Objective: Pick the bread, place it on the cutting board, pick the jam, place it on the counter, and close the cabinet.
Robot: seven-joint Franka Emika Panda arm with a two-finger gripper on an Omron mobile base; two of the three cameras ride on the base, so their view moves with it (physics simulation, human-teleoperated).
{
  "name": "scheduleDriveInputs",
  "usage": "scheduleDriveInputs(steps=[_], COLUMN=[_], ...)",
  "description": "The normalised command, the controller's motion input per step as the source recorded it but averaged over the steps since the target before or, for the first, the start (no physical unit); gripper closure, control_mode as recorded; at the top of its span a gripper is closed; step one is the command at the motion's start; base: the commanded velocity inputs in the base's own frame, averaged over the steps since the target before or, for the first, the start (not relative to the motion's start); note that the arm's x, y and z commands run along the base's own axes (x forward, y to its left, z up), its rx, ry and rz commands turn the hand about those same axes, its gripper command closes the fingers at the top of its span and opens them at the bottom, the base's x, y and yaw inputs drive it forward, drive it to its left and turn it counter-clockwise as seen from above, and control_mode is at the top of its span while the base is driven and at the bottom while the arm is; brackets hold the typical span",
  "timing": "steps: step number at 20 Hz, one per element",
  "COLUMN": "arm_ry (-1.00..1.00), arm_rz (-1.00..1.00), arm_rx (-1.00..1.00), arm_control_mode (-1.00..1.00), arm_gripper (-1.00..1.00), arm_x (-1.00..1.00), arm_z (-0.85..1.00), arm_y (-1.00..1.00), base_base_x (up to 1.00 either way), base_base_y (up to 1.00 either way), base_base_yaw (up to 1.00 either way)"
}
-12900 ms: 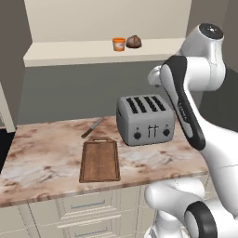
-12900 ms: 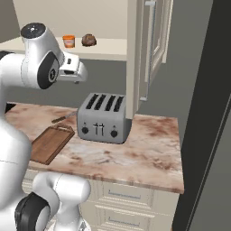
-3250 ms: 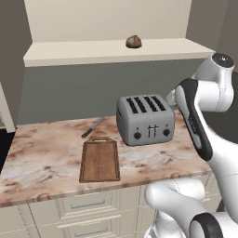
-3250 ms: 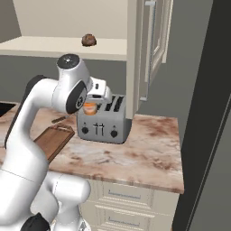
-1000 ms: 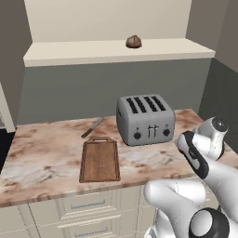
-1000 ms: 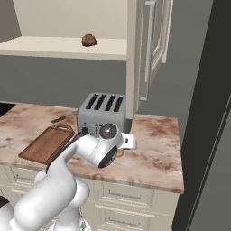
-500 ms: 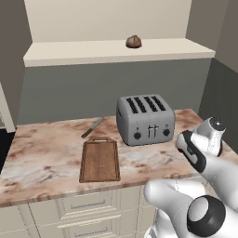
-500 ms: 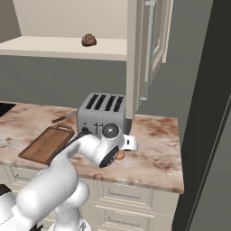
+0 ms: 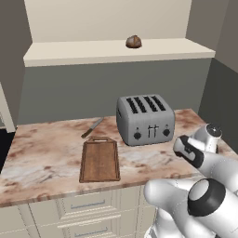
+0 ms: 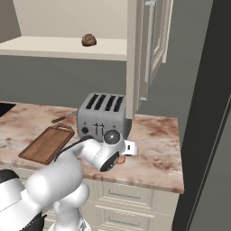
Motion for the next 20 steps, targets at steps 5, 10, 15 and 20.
scheduleDriveInputs(steps=[5,10,15,20], arm_ry=[0.03,0.05,0.05,0.00], arm_rz=[0.00,0.00,0.00,0.00], arm_rx=[0.00,0.00,0.00,0.00], arm_control_mode=[-1.00,-1.00,-1.00,-1.00], arm_gripper=[1.00,1.00,1.00,-1.00], arm_x=[0.03,0.00,0.00,0.00], arm_z=[-0.19,-0.06,0.00,0.00], arm_y=[0.00,0.00,0.00,0.00], base_base_x=[0.00,0.00,0.00,0.00], base_base_y=[0.00,0.00,0.00,0.00], base_base_yaw=[0.00,0.00,0.00,0.00])
